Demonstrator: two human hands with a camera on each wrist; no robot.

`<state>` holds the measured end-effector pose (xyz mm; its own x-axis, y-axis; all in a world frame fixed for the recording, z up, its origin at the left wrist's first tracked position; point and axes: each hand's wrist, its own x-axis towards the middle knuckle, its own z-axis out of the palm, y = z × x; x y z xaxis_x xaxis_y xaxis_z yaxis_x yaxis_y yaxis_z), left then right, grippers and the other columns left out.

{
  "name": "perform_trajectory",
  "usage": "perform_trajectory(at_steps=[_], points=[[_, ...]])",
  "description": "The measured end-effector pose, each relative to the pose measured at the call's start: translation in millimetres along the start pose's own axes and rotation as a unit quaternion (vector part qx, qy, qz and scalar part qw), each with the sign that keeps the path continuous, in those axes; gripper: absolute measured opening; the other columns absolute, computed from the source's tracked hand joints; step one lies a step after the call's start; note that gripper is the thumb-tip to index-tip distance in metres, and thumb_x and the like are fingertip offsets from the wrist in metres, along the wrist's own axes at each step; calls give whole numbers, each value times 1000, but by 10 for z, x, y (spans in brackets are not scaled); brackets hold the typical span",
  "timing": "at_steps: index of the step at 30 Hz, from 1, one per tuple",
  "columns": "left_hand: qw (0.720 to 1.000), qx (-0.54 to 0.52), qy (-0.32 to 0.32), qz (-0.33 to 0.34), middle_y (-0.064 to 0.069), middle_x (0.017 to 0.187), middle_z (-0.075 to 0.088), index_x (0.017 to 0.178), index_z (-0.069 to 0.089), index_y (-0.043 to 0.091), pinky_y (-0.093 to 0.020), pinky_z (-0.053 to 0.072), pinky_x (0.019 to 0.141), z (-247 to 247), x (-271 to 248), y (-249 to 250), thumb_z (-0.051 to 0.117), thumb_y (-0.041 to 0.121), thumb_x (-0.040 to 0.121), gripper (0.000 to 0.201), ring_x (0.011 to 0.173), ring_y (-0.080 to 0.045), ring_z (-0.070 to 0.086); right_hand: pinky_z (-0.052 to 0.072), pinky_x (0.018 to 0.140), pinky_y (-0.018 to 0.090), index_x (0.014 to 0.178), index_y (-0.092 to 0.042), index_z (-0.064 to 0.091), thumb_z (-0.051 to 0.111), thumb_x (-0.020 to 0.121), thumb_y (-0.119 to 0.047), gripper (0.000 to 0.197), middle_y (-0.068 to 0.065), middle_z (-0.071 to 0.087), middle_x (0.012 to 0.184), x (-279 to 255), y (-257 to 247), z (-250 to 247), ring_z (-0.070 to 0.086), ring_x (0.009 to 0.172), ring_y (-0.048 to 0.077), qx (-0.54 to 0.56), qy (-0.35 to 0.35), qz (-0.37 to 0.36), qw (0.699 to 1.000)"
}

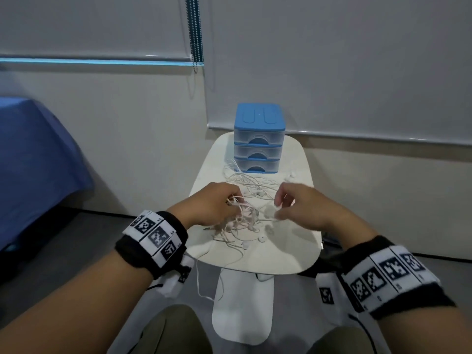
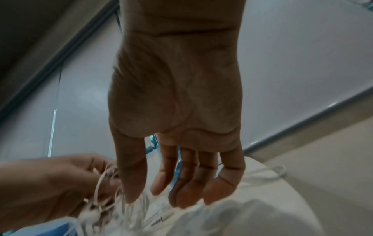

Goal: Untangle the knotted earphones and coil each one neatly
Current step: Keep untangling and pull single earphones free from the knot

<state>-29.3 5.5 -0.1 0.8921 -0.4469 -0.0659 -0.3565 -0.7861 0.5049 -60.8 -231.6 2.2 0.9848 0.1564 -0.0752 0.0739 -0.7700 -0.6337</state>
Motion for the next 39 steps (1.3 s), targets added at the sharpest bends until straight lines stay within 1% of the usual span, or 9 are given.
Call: perform_trajectory(at_steps=[4, 7, 10, 13, 18, 21, 26, 34, 39], points=[[986, -139, 89, 13, 10, 80, 72, 92, 72, 22, -29, 50, 74, -21, -57, 73, 68, 19, 95, 6, 76, -10, 66, 49, 68, 26, 81, -20, 68, 83, 79, -24, 16, -16, 66, 67, -181, 89, 239, 60, 68, 6, 45, -89, 28, 995], [956, -259, 139, 20, 9, 72, 69, 101, 73, 24, -30, 49, 73, -28, -139, 134, 64, 20, 100, 10, 70, -11, 63, 52, 77, 35, 87, -21, 71, 86, 78, -25, 18, -8, 68, 78, -198, 173, 337, 61, 76, 12, 80, -58, 46, 994], [917, -367, 151, 36, -1, 73, 61, 107, 74, 18, -34, 50, 74, -43, -234, 204, 59, 15, 103, 16, 72, -15, 58, 52, 83, 34, 108, -28, 70, 83, 82, -25, 30, 0, 67, 91, -189, 189, 349, 62, 83, 17, 88, -59, 53, 993], [883, -445, 142, 40, -2, 69, 54, 97, 78, 18, -36, 46, 75, -67, -309, 265, 55, 12, 104, 24, 66, -13, 54, 54, 92, 41, 121, -33, 64, 79, 83, -24, 42, 6, 72, 99, -153, 191, 349, 68, 91, 25, 104, -70, 67, 990], [777, -613, 137, 41, -5, 71, 53, 94, 79, 14, -25, 50, 61, -107, -386, 346, 50, 8, 106, 32, 63, -14, 54, 55, 93, 48, 115, -36, 63, 72, 74, -26, 43, 8, 70, 96, -113, 144, 366, 65, 82, 20, 121, -81, 86, 986], [727, -675, 122, 42, -6, 77, 59, 97, 78, 13, -26, 56, 65, -75, -455, 366, 50, 8, 104, 29, 70, -14, 61, 57, 88, 46, 109, -36, 66, 68, 69, -23, 42, 10, 69, 99, -158, 149, 370, 66, 84, 23, 165, -71, 100, 979], [690, -714, 114, 20, -6, 82, 65, 105, 70, 12, -34, 61, 73, 89, -528, 336, 51, 8, 103, 20, 80, -17, 68, 42, 58, 23, 106, -21, 69, 61, 84, 3, 33, 13, 69, 94, -309, 124, 413, 60, 80, 15, 284, -24, 83, 955], [630, -772, 84, 22, -10, 93, 67, 124, 60, 4, -39, 62, 81, 254, -582, 344, 45, 8, 105, 25, 85, -22, 71, 33, 79, 40, 95, -30, 71, 58, 63, -15, 38, -4, 68, 98, -519, -135, 493, 59, 96, 15, 443, -20, 33, 896], [628, -774, 77, 19, -10, 91, 66, 122, 61, 4, -43, 62, 86, 332, -605, 342, 46, 5, 103, 24, 87, -22, 72, 35, 76, 34, 100, -25, 67, 66, 83, -7, 24, -2, 71, 97, -536, -157, 604, 61, 90, 11, 440, -38, 18, 897]])
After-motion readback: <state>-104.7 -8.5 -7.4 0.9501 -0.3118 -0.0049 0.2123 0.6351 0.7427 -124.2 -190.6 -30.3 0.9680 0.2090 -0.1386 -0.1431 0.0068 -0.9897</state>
